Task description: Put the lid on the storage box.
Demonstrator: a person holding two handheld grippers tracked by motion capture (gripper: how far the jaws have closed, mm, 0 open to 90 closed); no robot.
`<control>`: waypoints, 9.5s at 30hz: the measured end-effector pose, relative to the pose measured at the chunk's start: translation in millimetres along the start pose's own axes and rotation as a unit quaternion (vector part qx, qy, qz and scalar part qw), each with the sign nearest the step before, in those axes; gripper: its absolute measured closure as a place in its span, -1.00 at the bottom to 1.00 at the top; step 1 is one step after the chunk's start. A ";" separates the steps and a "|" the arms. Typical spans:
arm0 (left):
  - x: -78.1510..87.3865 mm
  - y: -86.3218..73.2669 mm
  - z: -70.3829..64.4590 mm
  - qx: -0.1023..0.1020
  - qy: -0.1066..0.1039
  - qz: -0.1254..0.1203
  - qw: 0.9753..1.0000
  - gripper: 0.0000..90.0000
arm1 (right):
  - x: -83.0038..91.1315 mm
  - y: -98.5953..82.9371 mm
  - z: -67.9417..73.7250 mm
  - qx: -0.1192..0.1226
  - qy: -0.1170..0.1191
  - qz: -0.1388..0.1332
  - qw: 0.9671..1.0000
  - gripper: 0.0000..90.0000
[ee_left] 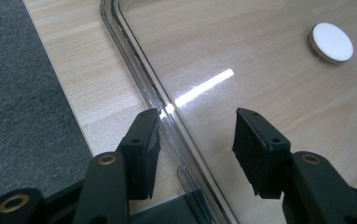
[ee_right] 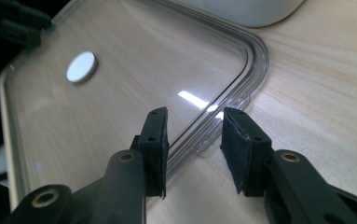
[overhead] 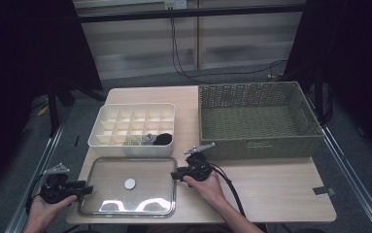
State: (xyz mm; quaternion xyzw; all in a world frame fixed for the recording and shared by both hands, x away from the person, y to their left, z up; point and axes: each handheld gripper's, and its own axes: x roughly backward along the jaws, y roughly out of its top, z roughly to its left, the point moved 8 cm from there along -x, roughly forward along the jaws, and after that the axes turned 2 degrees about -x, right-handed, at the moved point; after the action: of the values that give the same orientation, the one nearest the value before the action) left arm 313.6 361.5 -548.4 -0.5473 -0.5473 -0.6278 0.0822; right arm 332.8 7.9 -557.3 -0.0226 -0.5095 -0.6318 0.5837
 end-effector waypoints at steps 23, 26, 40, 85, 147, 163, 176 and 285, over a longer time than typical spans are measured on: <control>-1.1 1.5 2.3 -0.009 -0.001 0.000 1.000 0.03 | -0.3 -8.6 -6.5 -0.252 0.058 -0.096 0.961 0.52; -1.1 1.5 2.6 -0.008 -0.002 -0.001 1.000 0.03 | -0.6 -7.8 -7.2 -0.266 0.067 -0.101 0.956 0.47; -1.7 2.0 1.7 -0.007 0.000 0.000 1.000 0.02 | -0.3 -9.5 -9.2 -0.285 0.094 -0.086 0.950 0.53; -3.0 2.8 0.1 0.001 -0.023 -0.011 1.000 -0.20 | -2.3 -8.0 12.2 -0.124 0.139 -0.024 0.982 0.55; 19.4 -5.6 -5.3 0.057 -0.079 -0.054 0.994 0.26 | 14.3 6.2 15.2 -0.080 0.090 -0.053 0.991 0.64; 26.8 8.4 -3.7 0.049 -0.075 -0.081 0.993 0.40 | 23.9 20.4 21.3 -0.053 0.068 -0.062 0.994 0.64; 31.5 31.1 0.9 0.038 -0.057 -0.112 0.991 0.53 | 35.6 40.7 22.2 -0.037 0.057 -0.081 0.994 0.71; 42.6 186.3 54.2 0.025 -0.002 -0.145 0.989 0.51 | 56.0 180.3 -4.7 -0.019 -0.019 -0.127 0.992 0.67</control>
State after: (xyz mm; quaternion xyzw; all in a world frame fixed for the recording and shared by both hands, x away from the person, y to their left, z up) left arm 460.4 352.5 -414.7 -0.4613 -0.6364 -0.6182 0.0029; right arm 454.8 0.9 -413.3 0.0193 -0.5075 -0.7096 0.4883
